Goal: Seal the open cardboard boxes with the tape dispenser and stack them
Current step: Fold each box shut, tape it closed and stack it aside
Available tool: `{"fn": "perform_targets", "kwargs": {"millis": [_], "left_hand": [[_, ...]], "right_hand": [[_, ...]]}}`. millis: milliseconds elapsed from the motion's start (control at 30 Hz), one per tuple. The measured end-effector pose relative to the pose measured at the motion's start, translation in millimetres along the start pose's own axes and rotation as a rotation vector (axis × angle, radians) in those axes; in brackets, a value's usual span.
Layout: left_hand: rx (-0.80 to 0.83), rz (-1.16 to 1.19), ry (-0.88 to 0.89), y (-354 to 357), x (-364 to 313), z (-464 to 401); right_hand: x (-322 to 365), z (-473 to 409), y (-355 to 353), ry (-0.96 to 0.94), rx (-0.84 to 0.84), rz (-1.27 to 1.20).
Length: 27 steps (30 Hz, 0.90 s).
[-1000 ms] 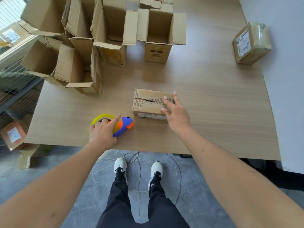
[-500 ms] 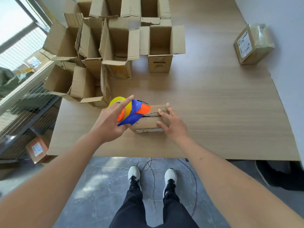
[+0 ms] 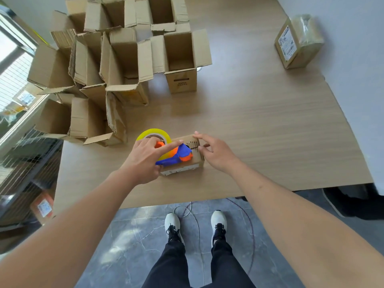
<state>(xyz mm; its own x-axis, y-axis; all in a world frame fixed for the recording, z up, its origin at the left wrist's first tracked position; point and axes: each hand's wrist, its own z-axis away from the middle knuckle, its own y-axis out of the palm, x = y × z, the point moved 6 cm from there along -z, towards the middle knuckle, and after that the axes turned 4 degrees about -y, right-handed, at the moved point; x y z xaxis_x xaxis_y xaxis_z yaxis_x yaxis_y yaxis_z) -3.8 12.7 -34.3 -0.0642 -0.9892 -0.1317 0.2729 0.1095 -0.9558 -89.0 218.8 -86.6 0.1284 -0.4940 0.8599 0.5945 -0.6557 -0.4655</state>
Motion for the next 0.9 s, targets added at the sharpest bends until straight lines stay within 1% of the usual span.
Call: {"fn": "perform_targets", "kwargs": {"millis": [200, 300, 400, 500, 633, 900], "left_hand": [[-0.017, 0.039, 0.001, 0, -3, 1], [-0.051, 0.077, -0.007, 0, -3, 2], [-0.091, 0.058, 0.007, 1, -4, 6], [-0.179, 0.005, 0.003, 2, -9, 11], [-0.246, -0.018, -0.032, 7, -14, 15], [-0.232, -0.063, 0.006, 8, -13, 15]], "right_hand": [[19, -7, -5, -0.157, -0.033, 0.155], [25, -15, 0, -0.212, -0.031, 0.152], [24, -18, 2, -0.186, -0.04, 0.119], [24, -16, 2, -0.17, -0.062, 0.067], [19, -15, 3, -0.135, -0.135, 0.008], [16, 4, 0, -0.09, -0.271, 0.054]]}}
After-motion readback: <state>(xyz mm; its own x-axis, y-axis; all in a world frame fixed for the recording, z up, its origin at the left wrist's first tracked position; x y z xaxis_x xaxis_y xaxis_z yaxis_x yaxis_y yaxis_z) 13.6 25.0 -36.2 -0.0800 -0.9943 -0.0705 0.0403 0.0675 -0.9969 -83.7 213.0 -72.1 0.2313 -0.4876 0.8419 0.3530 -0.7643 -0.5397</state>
